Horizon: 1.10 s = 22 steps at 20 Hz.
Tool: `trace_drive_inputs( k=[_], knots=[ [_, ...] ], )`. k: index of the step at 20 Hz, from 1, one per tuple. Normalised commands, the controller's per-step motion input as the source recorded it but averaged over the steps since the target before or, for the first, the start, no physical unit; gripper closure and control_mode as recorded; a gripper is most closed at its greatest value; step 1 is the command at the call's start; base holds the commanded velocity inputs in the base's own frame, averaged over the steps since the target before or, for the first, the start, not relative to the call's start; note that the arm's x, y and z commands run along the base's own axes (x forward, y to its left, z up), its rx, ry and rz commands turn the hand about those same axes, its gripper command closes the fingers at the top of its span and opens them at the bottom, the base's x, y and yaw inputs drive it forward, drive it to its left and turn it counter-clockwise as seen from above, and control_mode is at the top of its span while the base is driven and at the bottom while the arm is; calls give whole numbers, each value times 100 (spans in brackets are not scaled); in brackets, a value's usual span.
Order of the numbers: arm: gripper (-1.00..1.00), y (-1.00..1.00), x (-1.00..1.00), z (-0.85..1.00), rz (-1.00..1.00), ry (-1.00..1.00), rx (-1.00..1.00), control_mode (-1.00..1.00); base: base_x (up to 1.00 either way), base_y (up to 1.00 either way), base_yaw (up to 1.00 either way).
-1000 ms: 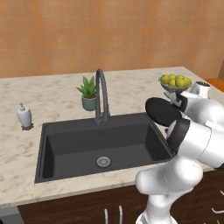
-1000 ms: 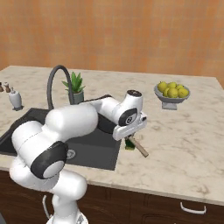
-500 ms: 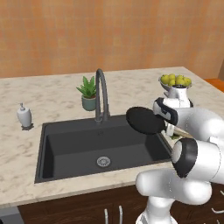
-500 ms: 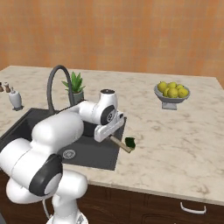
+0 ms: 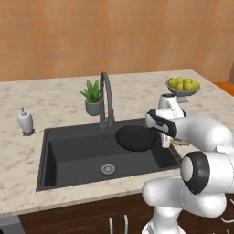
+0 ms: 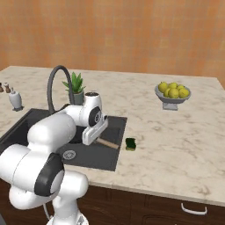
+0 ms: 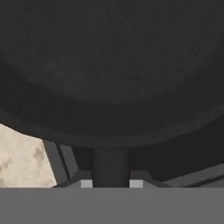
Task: Pick the pan and sponge and place them into the sink. Then turn on the water.
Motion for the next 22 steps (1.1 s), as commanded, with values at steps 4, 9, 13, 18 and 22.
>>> trace_drive_inputs(
  k=[4,9,13,18,22],
  knots=[
    [100,26,16,-44,12,0,0,-100,0,0,0],
    [100,46,7,-38,12,0,0,-100,0,0,0],
    [100,56,5,-29,13,1,2,-100,0,0,0],
    [100,30,20,-55,8,2,8,-100,0,0,0],
    [100,16,21,-74,1,0,10,-100,0,0,0]
  ],
)
